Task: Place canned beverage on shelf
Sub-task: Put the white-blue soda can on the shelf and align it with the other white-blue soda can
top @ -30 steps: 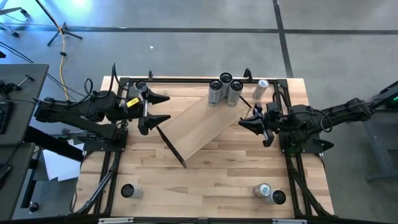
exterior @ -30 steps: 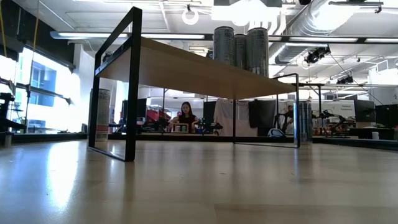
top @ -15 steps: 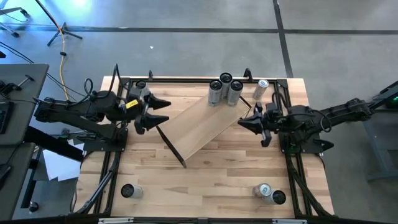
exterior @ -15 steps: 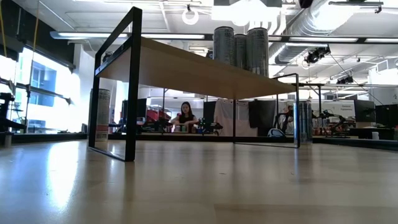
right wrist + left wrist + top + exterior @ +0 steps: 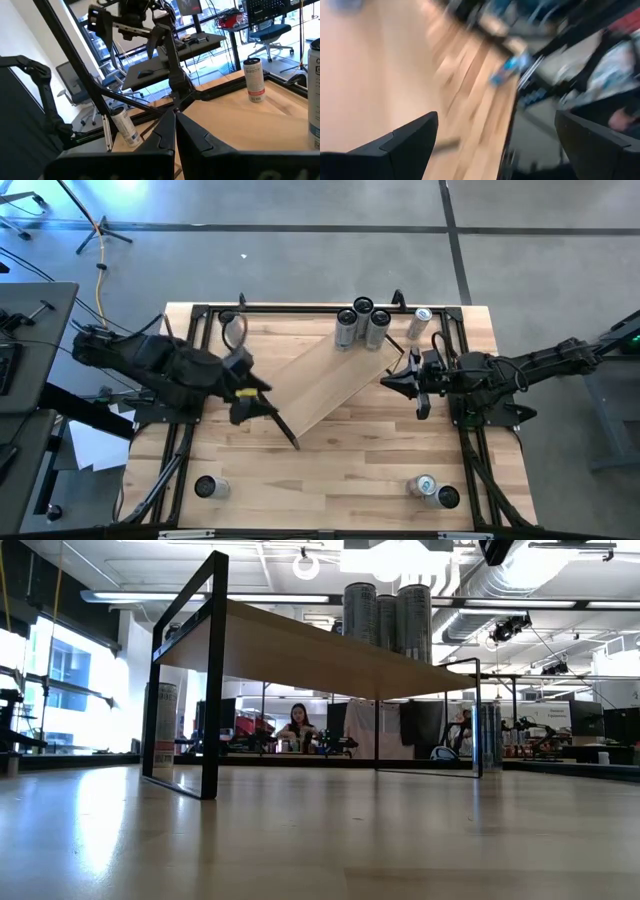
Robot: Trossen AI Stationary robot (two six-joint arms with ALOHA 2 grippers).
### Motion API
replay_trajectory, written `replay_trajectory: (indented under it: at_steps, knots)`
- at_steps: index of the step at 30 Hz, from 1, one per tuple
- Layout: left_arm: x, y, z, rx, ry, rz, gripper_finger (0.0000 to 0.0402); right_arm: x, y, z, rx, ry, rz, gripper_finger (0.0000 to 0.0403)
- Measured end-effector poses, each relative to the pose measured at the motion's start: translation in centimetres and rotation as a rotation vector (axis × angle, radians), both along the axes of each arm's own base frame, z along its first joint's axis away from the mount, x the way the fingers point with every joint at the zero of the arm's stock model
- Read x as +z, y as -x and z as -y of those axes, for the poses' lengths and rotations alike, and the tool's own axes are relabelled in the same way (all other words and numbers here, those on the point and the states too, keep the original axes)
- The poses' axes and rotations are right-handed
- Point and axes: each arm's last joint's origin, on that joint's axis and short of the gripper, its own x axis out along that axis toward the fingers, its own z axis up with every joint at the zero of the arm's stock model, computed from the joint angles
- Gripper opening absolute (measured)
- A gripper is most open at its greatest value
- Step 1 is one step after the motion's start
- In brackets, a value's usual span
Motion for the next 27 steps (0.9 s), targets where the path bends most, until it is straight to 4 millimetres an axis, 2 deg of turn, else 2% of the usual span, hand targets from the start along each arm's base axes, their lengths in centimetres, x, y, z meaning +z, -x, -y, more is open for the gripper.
replay_trajectory:
  at_steps: [5, 9, 13, 16, 23, 27]
  knots:
    - [0.1, 1.3, 1.6, 0.021, 0.038, -0.306, 0.0370, 0.0, 0.0, 0.0, -0.004, 0.002, -0.005, 0.0000]
    - [-1.0, 2.3, 3.2, 0.067, 0.127, -0.527, 0.0370, -0.4, 0.0, 0.2, -0.062, -0.010, -0.045, 0.0000]
    - [-2.2, 3.2, 5.2, 0.066, 0.144, -0.704, 0.0370, -0.9, 0.1, 0.3, -0.120, -0.063, -0.089, 0.0000]
    - [-2.6, 3.8, 6.7, 0.063, 0.140, -0.747, 0.0370, -1.1, 0.1, 0.4, -0.141, -0.088, -0.105, 0.0000]
    - [-2.8, 5.4, 9.6, 0.006, 0.112, -0.697, 0.0370, -1.2, 0.1, 0.4, -0.142, -0.095, -0.110, 0.0000]
    - [-4.2, 6.4, 10.6, 0.090, 0.150, -0.791, 0.0370, -1.2, 0.1, 0.4, -0.142, -0.095, -0.112, 0.0000]
